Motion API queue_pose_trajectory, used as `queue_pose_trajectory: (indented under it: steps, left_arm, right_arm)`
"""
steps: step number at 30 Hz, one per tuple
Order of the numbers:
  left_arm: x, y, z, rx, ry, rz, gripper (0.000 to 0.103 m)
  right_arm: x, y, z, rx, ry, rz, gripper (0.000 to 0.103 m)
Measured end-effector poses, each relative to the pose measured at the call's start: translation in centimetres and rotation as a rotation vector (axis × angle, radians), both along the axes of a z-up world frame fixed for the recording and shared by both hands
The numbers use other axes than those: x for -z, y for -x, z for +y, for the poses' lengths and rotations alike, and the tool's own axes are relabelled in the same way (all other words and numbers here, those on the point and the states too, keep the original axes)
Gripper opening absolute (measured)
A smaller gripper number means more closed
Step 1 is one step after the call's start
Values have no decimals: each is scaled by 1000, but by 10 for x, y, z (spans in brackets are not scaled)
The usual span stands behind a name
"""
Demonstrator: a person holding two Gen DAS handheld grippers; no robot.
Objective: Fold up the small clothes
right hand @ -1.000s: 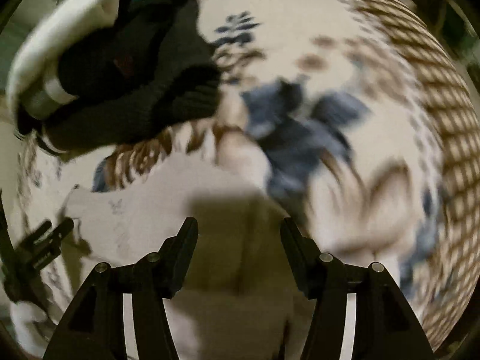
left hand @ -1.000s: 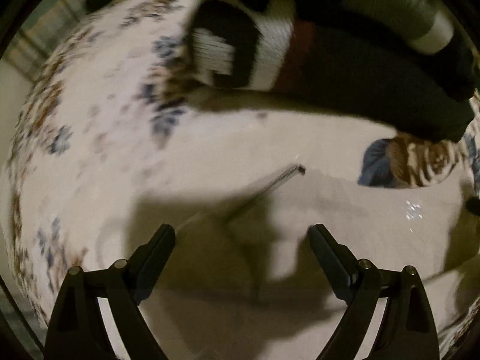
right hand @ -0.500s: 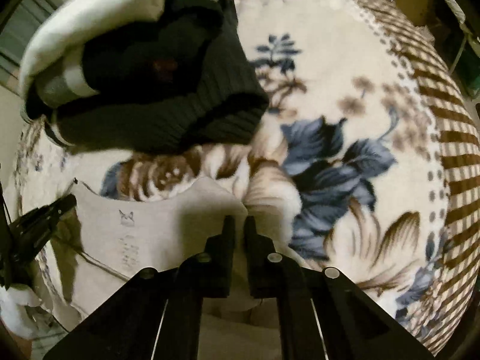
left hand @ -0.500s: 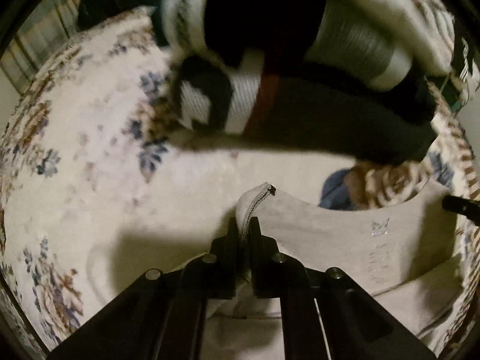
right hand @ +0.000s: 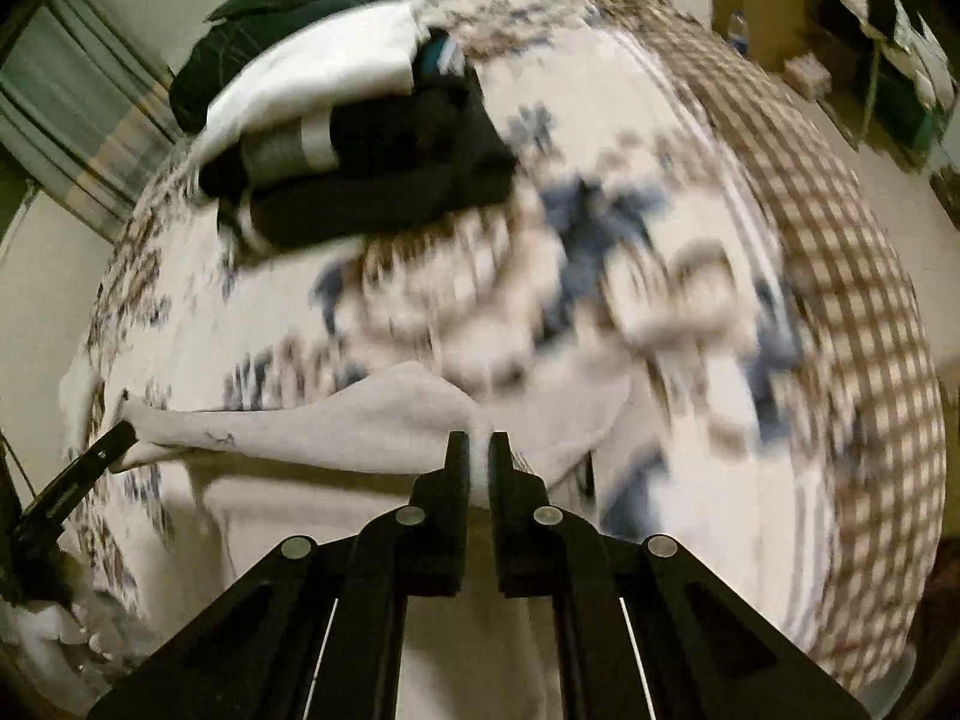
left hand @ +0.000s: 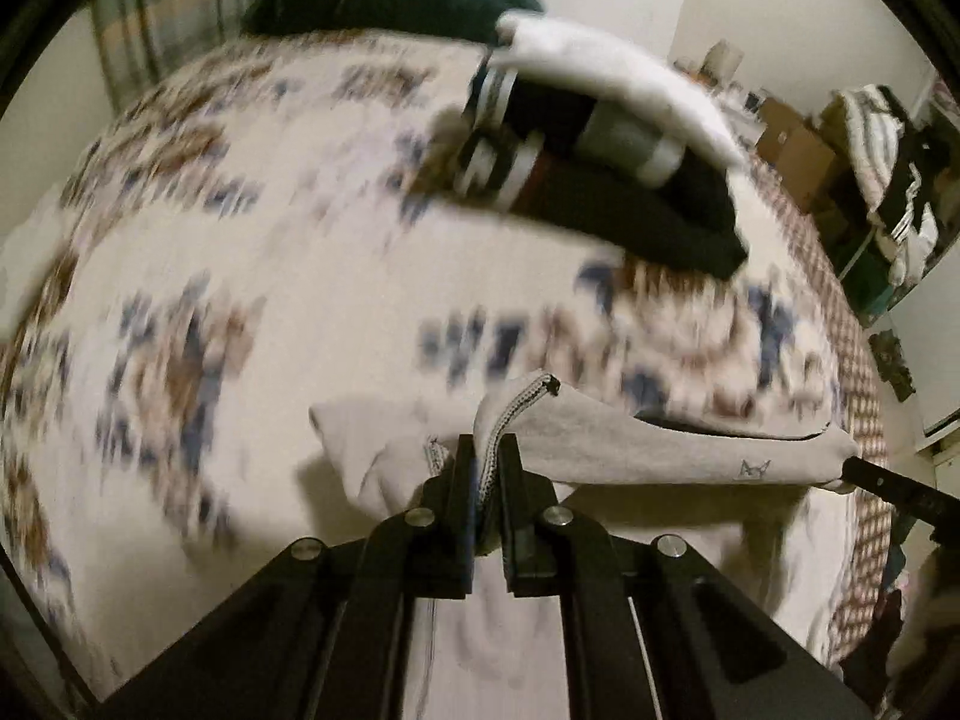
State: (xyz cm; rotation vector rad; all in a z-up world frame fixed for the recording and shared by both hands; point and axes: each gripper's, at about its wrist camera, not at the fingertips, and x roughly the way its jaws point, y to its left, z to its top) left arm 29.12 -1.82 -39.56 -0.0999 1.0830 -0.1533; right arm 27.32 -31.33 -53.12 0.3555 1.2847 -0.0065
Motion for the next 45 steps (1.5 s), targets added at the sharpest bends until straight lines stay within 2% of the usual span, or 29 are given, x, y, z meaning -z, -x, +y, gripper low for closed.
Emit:
queue_pose_trajectory:
  steps: [4,9,12,13,14,15,16,17,18,20,23,25,26,28,31,33,36,41,45]
  left_arm:
    - [42,40,9,-41,-18,129,5]
    - [84,57,15,-36,-48,212,9]
    - [89,62,25,-50,7,265,9]
    - [86,66,30,-67,33,278,10]
    - [84,70,34,-74,49,287,16]
    - [81,73,38,-87,61,295,30]
    - [76,77,42,-101,72,298,38]
    - [72,78,45,-114,85,299,51]
    - [67,78,48,-124,104,295,56]
    - [58,70,51,-115,117,274,56]
    - [48,42,39,-36,84,205,56]
    - [51,17,24,58,64,174,57]
    - [56,5,14,113,38,167,57]
    - [74,-13,3,201,5,198,58]
    - [105,-33,-8,283,-32,254,64]
    - [116,-40,-5,284,-7,273,67]
    - [119,-44,6,267,51,285,67]
    - [120,-37,22,258,143,280,68]
    - [130,-34,35,222,246,293,78]
  right_arm:
    - [20,63,1,15,0,84,7]
    - [55,99,5,-29,26,171,7]
    - [74,110,3,-51,13,247,10]
    - [81,113,2,-66,-4,294,17]
    - [86,114,0,-71,-8,325,21]
    - [87,118,-3,-71,-5,354,36]
    - [85,123,-7,-69,-11,370,47]
    - [83,125,-10,-66,-20,372,50]
    - [78,128,-15,-57,-30,368,53]
    - [65,130,-24,-38,-29,350,56]
    - [39,118,-37,-2,-53,276,65]
    - [28,103,-40,-10,-78,221,78]
    - [27,96,-39,-26,-85,204,81]
    - [32,77,-34,-95,-92,182,96]
    - [66,48,-21,-220,-74,220,98]
    - [90,33,-21,-248,-96,260,98]
    - [118,20,-29,-223,-193,327,98]
    - [127,21,-40,-178,-261,327,98]
    - [132,27,-45,-154,-315,311,98]
